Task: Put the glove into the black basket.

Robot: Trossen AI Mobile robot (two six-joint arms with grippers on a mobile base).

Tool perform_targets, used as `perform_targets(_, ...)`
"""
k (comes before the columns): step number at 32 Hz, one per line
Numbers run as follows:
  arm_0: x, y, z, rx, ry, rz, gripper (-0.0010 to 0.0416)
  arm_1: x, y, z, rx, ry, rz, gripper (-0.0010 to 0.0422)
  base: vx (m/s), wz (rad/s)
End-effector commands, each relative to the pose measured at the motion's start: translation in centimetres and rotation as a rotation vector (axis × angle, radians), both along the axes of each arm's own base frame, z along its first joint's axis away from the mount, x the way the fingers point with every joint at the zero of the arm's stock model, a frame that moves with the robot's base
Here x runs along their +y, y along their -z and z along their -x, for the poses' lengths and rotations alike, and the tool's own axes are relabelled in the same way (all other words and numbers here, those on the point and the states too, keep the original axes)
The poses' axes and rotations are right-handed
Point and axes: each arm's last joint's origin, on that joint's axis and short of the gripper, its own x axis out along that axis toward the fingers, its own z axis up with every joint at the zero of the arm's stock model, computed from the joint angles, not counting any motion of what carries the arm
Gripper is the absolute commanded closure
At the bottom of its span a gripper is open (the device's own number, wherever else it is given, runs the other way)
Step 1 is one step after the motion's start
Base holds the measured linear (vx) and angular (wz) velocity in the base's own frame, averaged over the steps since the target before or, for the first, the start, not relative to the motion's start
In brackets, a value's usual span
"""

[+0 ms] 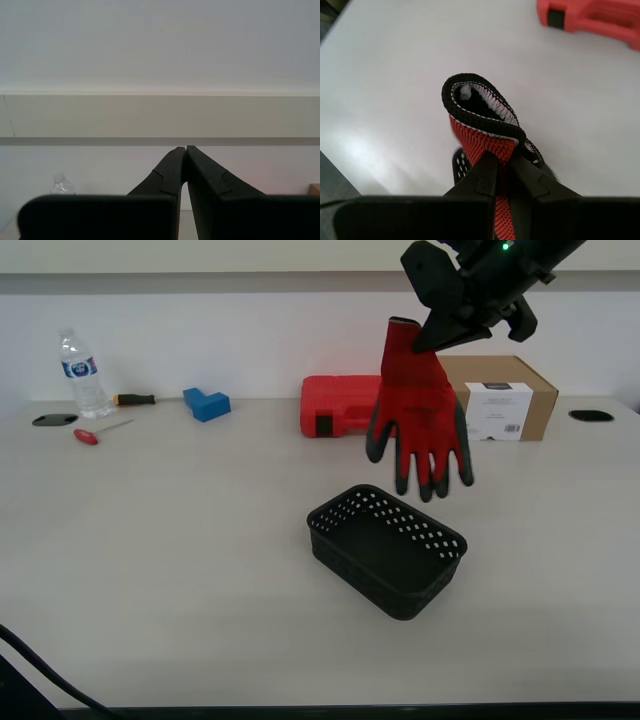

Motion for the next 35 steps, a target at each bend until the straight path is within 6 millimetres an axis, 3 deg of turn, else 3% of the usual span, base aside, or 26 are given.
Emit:
perform_targets(1,-0.1,-1.4,1.2,0.014,-0.007,0.005,0.0407,0.0,0.0,0.0,-0.002,-0.002,0.0,0.0412,0.0,0.0)
perform_targets(5,-0.1,-2.8,2.8,0.026,-0.029,0.017,0.0407,0.0,-0.1,0.0,-0.004,-0.001,0.0,0.0412,0.0,0.0)
perform_targets(8,0.9,-1.6,3.2,0.081,-0.088,0.061,0.0407,0.0,-0.1,0.0,-0.003,-0.005,0.0,0.0412,0.0,0.0)
perform_targets(13,3.0,2.1,3.0,0.185,-0.15,0.115,0.0407,0.0,-0.1,0.0,-0.003,-0.005,0.0,0.0412,0.0,0.0)
perform_targets(15,4.0,4.8,2.8,0.246,-0.18,0.15,0.0407,0.0,-0.1,0.0,-0.003,-0.006,0.0,0.0412,0.0,0.0)
perform_targets(17,4.4,5.7,2.7,0.26,-0.188,0.158,0.0407,0.0,-0.1,0.0,-0.004,-0.006,0.0,0.0412,0.0,0.0)
perform_targets(23,5.6,12.7,2.0,0.351,-0.207,0.201,0.0407,0.0,-0.1,0.0,-0.003,-0.006,0.0,0.0412,0.0,0.0)
perform_targets(25,5.7,13.4,2.0,0.364,-0.211,0.206,0.0407,0.0,0.0,0.0,-0.002,-0.006,0.0,0.0412,0.0,0.0)
perform_targets(26,5.9,14.8,1.5,0.373,-0.206,0.223,0.0407,0.0,0.0,0.0,0.001,-0.005,0.0,0.0412,0.0,0.0)
perform_targets(28,6.3,15.6,1.0,0.373,-0.206,0.221,0.0407,0.0,0.0,0.0,0.001,-0.01,0.001,0.0412,-0.002,-0.025)
perform_targets(35,7.0,14.7,0.0,0.333,-0.198,0.212,0.0406,0.0,0.0,0.0,0.005,-0.008,0.001,0.0412,0.0,0.0)
